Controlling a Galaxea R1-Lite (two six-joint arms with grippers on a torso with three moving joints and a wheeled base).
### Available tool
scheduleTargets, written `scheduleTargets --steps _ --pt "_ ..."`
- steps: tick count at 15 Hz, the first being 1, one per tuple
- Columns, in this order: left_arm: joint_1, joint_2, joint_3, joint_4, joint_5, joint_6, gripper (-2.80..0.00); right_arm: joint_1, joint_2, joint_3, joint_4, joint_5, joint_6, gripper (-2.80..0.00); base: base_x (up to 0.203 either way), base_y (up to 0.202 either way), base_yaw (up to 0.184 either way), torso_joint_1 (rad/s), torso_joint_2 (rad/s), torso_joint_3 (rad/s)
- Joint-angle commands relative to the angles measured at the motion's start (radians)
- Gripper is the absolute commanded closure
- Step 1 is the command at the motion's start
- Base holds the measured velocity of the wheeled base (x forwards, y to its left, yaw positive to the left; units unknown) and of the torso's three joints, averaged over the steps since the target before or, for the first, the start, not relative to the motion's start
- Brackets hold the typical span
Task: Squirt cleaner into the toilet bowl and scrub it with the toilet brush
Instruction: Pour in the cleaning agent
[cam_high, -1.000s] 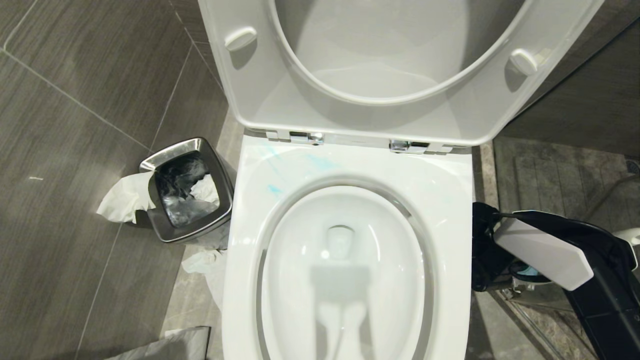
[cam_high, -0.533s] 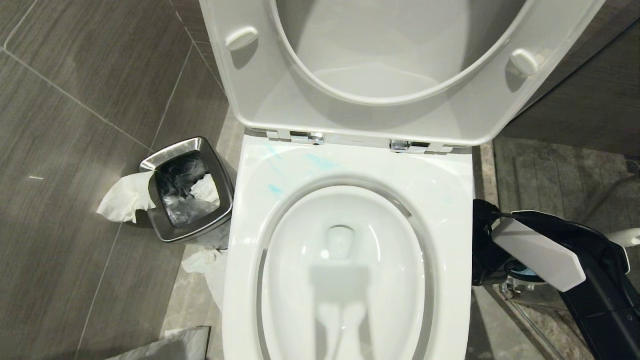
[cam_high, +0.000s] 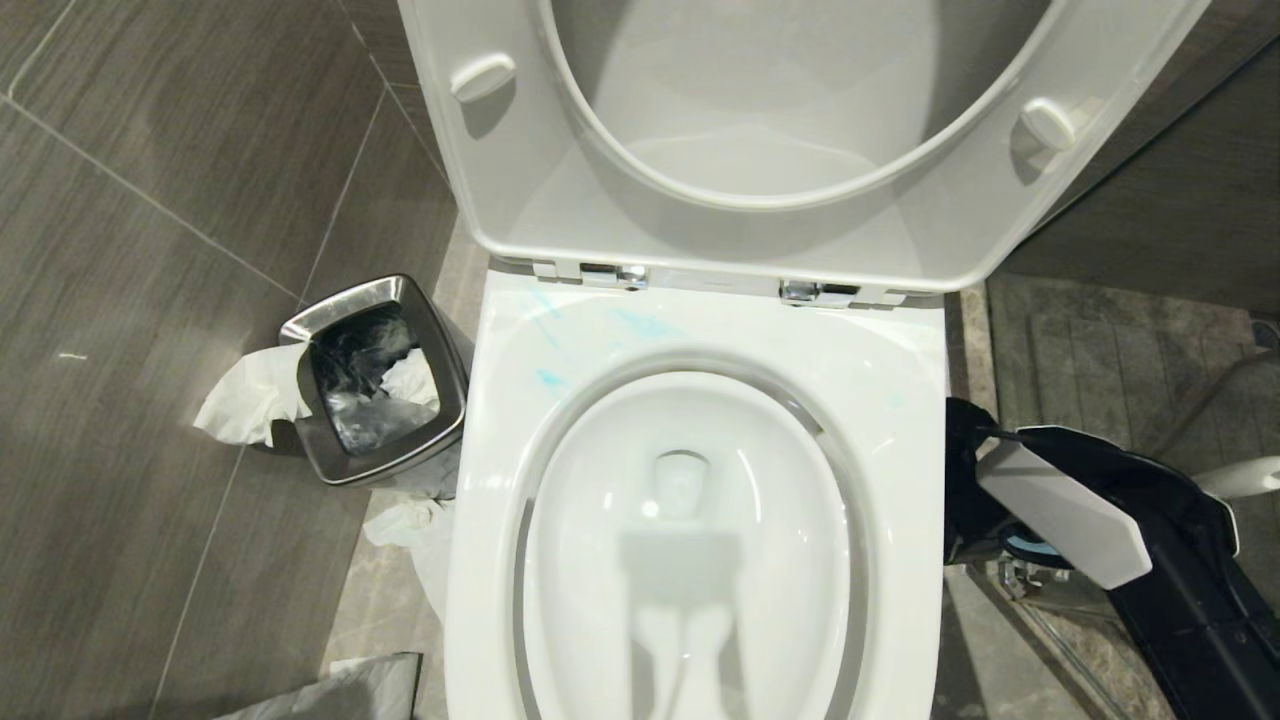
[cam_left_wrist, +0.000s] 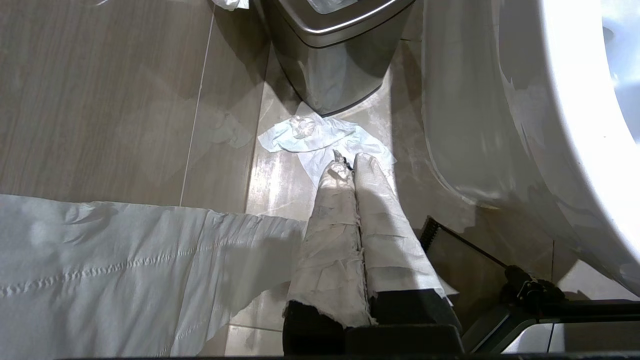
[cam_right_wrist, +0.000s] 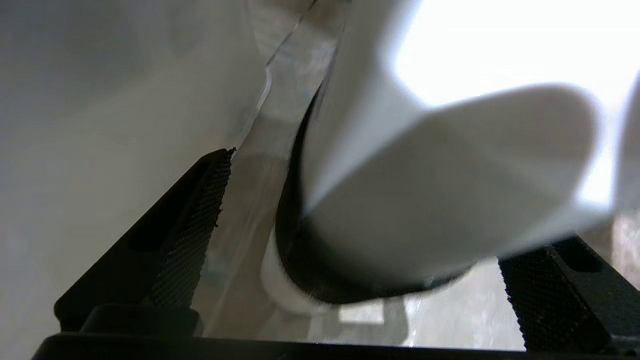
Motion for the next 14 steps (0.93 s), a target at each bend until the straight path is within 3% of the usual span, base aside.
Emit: scheduleTargets --steps 1,8,14 --pt "-0.001 0.001 0.0 0.0 0.0 0.0 0.0 -0.004 0.027 -0.046 -0.009 0.0 0.0 -2.8 0.0 0.0 0.0 0.0 0.0 0.0" --pt "0.0 0.001 0.0 0.0 0.0 0.0 0.0 -0.004 0.04 -0.055 -0.009 -0.003 -0.002 -2.8 0.0 0.0 0.0 0.0 0.0 0.0" --pt "-0.001 0.001 0.0 0.0 0.0 0.0 0.0 -0.004 0.065 -0.139 -0.009 -0.004 0.001 -2.8 0.0 0.0 0.0 0.0 0.0 0.0"
